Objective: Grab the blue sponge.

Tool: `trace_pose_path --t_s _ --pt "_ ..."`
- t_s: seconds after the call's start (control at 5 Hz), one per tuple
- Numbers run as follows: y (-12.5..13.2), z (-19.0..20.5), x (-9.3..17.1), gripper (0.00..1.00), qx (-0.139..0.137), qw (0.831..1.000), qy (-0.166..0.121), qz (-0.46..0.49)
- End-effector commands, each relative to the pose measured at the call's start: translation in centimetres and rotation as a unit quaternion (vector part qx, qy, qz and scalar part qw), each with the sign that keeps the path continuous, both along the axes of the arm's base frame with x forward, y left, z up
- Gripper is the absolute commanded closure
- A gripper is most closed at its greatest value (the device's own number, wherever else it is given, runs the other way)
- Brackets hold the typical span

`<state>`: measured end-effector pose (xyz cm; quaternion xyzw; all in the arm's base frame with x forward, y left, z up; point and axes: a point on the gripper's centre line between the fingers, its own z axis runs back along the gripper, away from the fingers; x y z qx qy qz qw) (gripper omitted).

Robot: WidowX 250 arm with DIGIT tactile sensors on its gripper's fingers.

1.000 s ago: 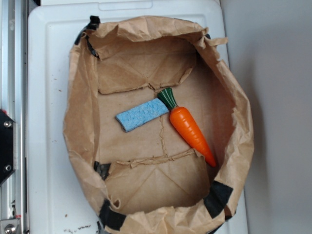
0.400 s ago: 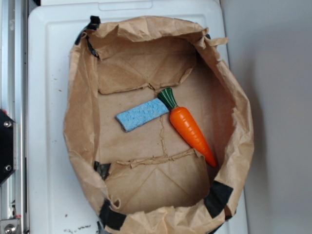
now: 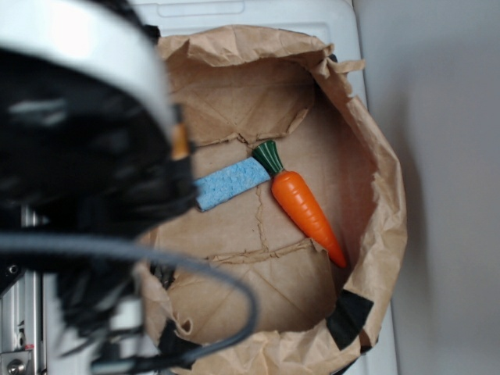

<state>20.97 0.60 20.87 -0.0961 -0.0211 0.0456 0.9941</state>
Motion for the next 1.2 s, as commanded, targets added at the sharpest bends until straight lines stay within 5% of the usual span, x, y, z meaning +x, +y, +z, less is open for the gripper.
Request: trace_pose_path --t_s 0.0,0.8,1.0 --pt "3.8 -4.8 3.0 0.0 -0.026 0.997 -0.035 -0.058" --pt "3.8 -4.8 3.0 0.0 -0.026 0.997 -0.035 -0.058" --pt "4.7 -6.7 3.6 0.0 -0.058 0.998 -0.034 -0.017"
